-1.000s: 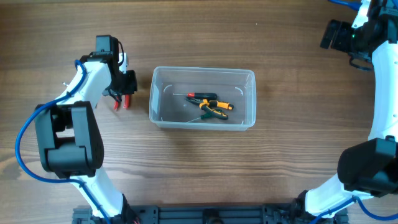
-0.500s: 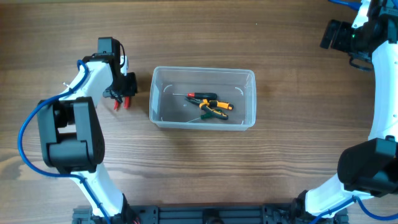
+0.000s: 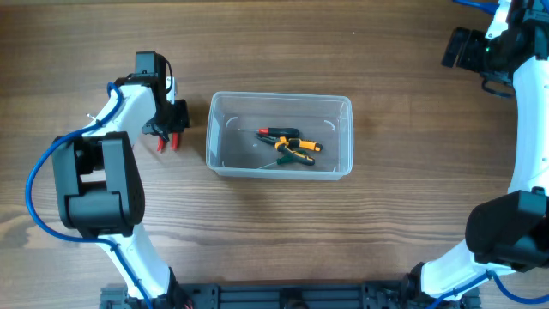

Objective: Pack container
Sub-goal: 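Close the left gripper on the red snips handles, then lift the red snips and carry them over the container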

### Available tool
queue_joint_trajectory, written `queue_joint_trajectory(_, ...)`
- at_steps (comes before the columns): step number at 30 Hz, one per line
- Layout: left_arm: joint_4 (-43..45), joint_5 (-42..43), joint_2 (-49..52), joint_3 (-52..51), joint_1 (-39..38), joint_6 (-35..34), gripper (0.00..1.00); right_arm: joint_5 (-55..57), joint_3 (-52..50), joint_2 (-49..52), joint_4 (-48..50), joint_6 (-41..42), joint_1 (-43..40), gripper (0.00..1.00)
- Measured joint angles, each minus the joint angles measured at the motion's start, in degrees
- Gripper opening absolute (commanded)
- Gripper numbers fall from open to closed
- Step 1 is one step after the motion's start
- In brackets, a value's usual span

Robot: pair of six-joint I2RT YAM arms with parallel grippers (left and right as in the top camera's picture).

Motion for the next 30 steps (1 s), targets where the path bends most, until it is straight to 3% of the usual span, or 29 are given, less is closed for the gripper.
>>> queue_joint_trajectory(4, 0.1, 0.0, 0.0, 0.0, 0.0, -0.1, 0.04, 0.0, 0.0, 0.0, 0.0, 0.0, 0.0, 1.00)
queue_joint_trajectory(20, -1.6, -0.2, 0.3, 1.4, 0.0, -0.2, 0.04, 0.0, 0.0, 0.0, 0.0, 0.0, 0.0, 1.00)
queue_joint_trajectory(30, -7.1, -1.1, -0.7, 12.6, 0.0, -0.2, 0.04, 0.0, 0.0, 0.0, 0.0, 0.0, 0.0, 1.00)
